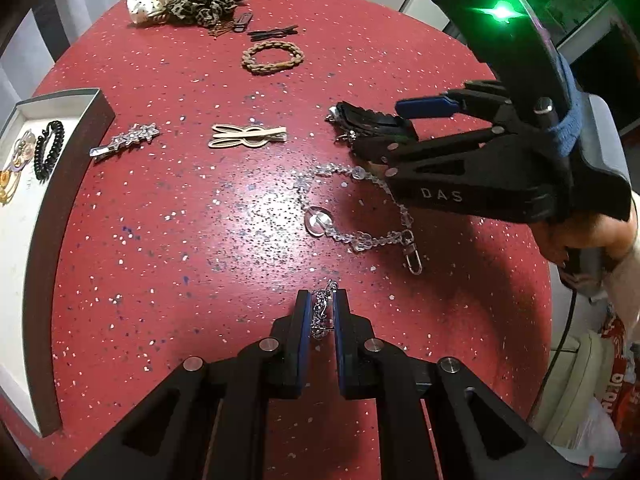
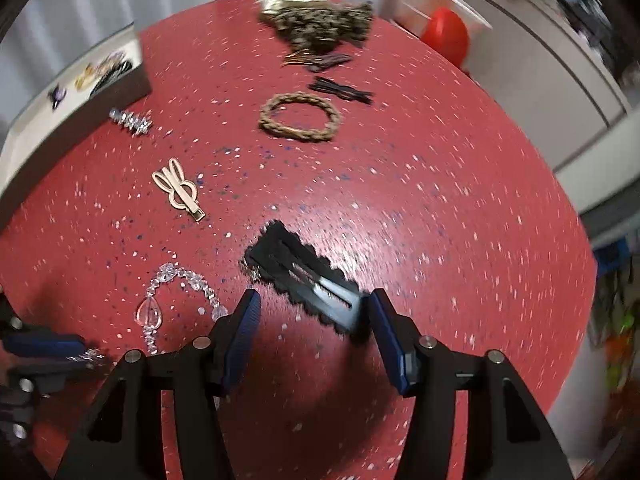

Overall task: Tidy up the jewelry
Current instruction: 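Grasp the small silver charm with left tool while right tool grasps black scalloped snap clip, then carry the silver charm and black snap clip over the tray with both tools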

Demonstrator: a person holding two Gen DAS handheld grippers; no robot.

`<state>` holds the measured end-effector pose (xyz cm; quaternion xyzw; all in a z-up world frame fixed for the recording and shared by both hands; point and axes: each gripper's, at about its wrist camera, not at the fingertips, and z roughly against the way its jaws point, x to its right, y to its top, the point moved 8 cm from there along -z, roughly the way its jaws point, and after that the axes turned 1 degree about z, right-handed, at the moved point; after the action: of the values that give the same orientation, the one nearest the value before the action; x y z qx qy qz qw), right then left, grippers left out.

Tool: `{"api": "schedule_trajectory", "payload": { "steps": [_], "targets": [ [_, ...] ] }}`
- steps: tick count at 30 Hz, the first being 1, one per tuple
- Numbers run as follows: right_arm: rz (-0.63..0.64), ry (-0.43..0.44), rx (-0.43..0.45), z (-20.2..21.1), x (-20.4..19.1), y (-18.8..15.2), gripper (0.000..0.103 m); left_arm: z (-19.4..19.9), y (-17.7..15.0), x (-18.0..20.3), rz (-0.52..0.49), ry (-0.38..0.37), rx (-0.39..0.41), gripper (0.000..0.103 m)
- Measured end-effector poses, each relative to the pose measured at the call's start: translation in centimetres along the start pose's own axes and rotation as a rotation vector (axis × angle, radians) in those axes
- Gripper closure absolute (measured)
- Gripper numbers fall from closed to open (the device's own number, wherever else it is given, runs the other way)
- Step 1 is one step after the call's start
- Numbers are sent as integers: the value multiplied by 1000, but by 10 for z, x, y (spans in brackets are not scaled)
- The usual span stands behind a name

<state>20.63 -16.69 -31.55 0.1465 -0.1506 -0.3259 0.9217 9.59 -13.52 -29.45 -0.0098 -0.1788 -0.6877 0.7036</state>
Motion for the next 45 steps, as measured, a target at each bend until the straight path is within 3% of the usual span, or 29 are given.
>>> {"api": "schedule_trajectory", "payload": {
  "steps": [4, 8, 11, 12, 22, 31, 45],
  "targets": [
    [70, 25, 4, -6, -2, 14, 40, 5, 2, -12, 19, 2, 5, 91],
    [57, 97, -23, -12, 1, 20, 40, 11, 2, -22, 36, 5, 8, 91],
    [-2, 121, -18, -13, 7, 20, 48, 14, 2, -32, 45, 5, 12, 91],
    [-17, 123, -16, -12, 8, 20, 58, 14, 3, -38, 46, 5, 13, 91],
    [-204, 160, -9, -3, 23, 10, 60, 35, 9, -42, 34, -3, 20, 91],
    [-434, 194, -12, 24, 24, -29, 60, 47, 11, -45, 7, -20, 33, 91],
    [-682, 226, -1, 62, -10, -66, 60, 78, -4, -42, -76, -57, 48, 91]
  ]
}}
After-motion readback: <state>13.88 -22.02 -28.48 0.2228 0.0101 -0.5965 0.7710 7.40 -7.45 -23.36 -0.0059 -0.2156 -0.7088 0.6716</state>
